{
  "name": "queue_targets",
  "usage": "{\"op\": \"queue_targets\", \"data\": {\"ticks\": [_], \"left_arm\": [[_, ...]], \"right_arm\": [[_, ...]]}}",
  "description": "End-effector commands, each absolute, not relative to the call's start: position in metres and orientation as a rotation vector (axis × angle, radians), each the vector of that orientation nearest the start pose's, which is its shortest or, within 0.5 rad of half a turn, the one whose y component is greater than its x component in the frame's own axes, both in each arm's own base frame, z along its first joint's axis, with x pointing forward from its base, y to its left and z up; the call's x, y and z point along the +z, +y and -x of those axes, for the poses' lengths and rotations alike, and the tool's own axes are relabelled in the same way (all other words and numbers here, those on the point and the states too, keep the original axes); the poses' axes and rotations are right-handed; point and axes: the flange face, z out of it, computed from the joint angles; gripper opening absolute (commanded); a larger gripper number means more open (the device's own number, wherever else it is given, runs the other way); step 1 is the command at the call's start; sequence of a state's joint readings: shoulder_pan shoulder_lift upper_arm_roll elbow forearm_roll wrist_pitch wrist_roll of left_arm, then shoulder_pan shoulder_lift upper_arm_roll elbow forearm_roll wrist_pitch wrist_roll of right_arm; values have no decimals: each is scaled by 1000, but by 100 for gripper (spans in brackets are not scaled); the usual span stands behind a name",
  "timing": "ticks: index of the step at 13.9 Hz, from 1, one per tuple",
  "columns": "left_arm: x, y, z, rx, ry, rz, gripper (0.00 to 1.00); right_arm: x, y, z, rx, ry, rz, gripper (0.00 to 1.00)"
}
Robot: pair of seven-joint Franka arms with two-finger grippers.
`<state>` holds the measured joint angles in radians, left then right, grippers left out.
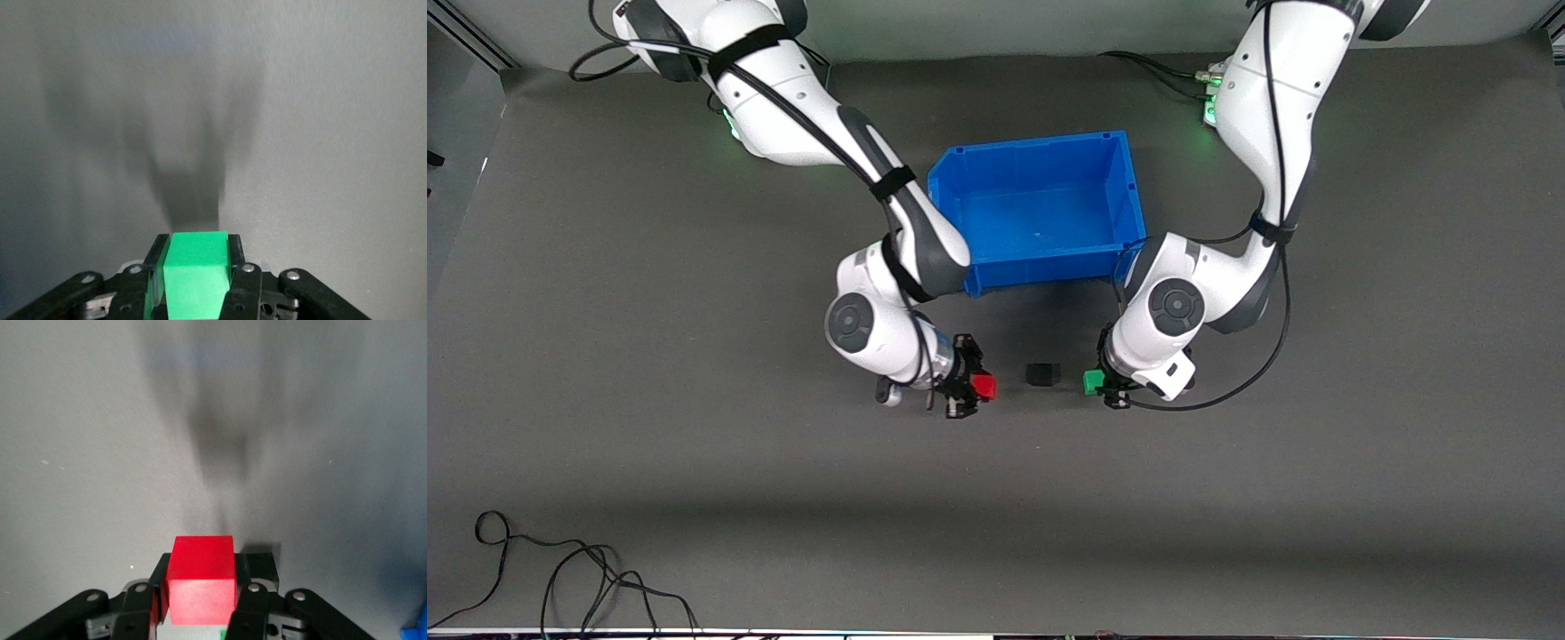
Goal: Attach green and red cubes to black cube
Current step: 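Carry the red cube and the green cube toward the black cube, then press the red and green cubes against the black cube's sides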
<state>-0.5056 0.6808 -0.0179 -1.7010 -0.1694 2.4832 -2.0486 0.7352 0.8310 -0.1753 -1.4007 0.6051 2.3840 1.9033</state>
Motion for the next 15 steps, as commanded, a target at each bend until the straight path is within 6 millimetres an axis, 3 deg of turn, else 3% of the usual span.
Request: {"op": "queue_targets", "data": {"ticks": [1, 4, 10, 15], "left_arm": [[198, -357, -597, -132, 2231, -1994, 0], [191, -365, -591, -149, 2221, -2009, 0], [190, -381, -580, -187, 2217, -2014, 0], [186, -382, -578, -187, 2220, -2018, 0]], "right_arm": [[209, 450, -611, 327, 2134, 1856, 13], [196, 469, -598, 323, 2121, 1873, 13], [184, 477, -591, 318, 2119, 1886, 13], [174, 481, -586, 307, 2114, 1894, 12]]}}
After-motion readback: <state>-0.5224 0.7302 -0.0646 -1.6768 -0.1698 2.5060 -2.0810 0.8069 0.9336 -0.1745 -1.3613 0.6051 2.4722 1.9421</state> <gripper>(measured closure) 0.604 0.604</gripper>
